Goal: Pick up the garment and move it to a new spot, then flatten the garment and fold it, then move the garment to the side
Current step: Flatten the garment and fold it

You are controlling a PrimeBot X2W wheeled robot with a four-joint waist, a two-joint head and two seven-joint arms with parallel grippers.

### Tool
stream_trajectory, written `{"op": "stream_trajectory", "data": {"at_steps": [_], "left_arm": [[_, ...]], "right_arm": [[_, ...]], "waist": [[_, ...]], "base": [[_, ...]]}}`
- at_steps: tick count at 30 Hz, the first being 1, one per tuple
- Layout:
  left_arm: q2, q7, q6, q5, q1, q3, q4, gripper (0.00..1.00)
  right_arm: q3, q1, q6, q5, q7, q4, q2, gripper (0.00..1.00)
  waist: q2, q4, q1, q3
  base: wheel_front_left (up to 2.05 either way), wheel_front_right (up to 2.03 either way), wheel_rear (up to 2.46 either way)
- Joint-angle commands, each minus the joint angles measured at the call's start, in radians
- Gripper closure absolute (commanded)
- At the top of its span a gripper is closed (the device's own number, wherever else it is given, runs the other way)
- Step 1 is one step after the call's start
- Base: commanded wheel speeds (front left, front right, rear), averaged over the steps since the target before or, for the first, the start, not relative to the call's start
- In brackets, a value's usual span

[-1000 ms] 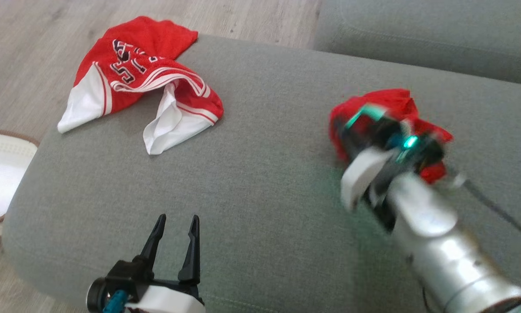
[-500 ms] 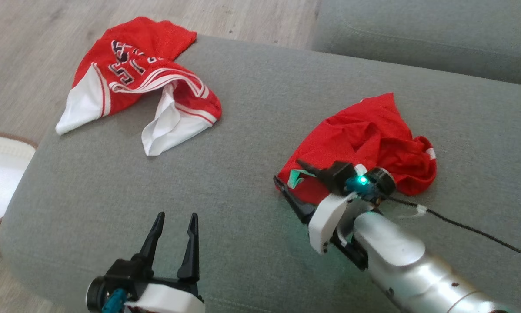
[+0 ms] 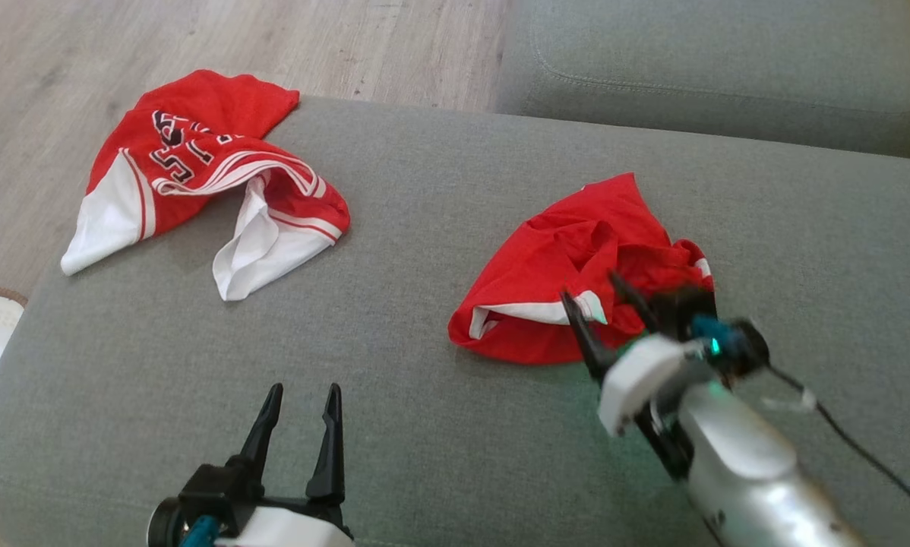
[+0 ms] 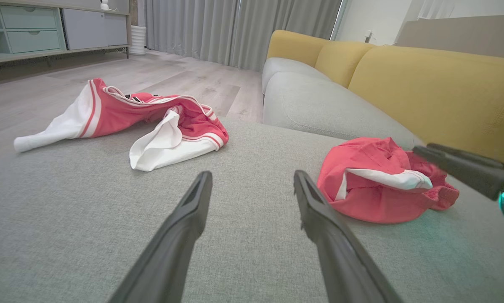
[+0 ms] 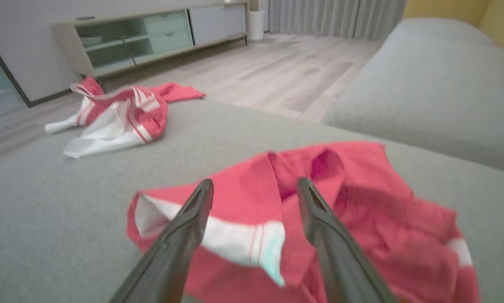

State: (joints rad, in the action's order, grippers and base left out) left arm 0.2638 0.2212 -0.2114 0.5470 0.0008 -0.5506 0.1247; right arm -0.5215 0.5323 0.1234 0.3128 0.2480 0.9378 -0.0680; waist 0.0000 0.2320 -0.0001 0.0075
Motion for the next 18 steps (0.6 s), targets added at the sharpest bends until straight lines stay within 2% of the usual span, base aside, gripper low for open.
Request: {"op": "stream_trajectory", "data": {"at_steps": [1,8,9,10,11,13,14,18], "left_arm": [[0.016,0.004,-0.003,0.003,-0.033,0.031,-0.035,0.0],[0.018,0.003,-0.003,0.005,-0.041,0.029,-0.035,0.0],[0.018,0.003,-0.003,0.005,-0.041,0.029,-0.034,0.0],[0.018,0.004,-0.003,0.005,-0.042,0.028,-0.034,0.0],[0.018,0.004,-0.002,0.005,-0.043,0.027,-0.033,0.0],[0.017,0.004,-0.001,0.005,-0.045,0.025,-0.031,0.0],[0.016,0.004,-0.001,0.005,-0.046,0.023,-0.03,0.0],[0.014,0.005,0.002,0.006,-0.049,0.021,-0.026,0.0]], "right_arm": [[0.008,-0.005,0.007,-0.024,0.013,-0.008,0.012,0.0],[0.071,-0.026,0.007,-0.076,0.014,0.042,0.015,0.0],[0.074,-0.022,0.007,-0.081,0.014,0.038,0.016,0.05],[0.075,-0.016,0.007,-0.087,0.014,0.036,0.016,0.15],[0.075,-0.01,0.007,-0.094,0.014,0.036,0.016,0.3],[0.071,0.004,0.007,-0.107,0.014,0.046,0.017,0.74],[0.067,0.012,0.007,-0.109,0.013,0.052,0.017,1.0],[0.044,0.048,0.007,-0.107,0.012,0.046,0.017,1.0]], "waist": [[0.0,0.004,0.0001,0.004],[0.0,0.038,0.0001,0.026],[0.0,0.044,0.0001,0.027],[0.0,0.049,0.0001,0.029],[0.0,0.056,0.0001,0.029],[0.0,0.07,0.0001,0.029],[0.0,0.077,0.0001,0.029],[0.0,0.097,0.0001,0.027]], "base": [[0.0,0.0,0.0],[0.0,0.0,0.0],[0.0,0.0,0.0],[0.0,0.0,0.0],[0.0,0.0,0.0],[0.0,0.0,0.0],[0.0,0.0,0.0],[0.0,0.0,0.0]]}}
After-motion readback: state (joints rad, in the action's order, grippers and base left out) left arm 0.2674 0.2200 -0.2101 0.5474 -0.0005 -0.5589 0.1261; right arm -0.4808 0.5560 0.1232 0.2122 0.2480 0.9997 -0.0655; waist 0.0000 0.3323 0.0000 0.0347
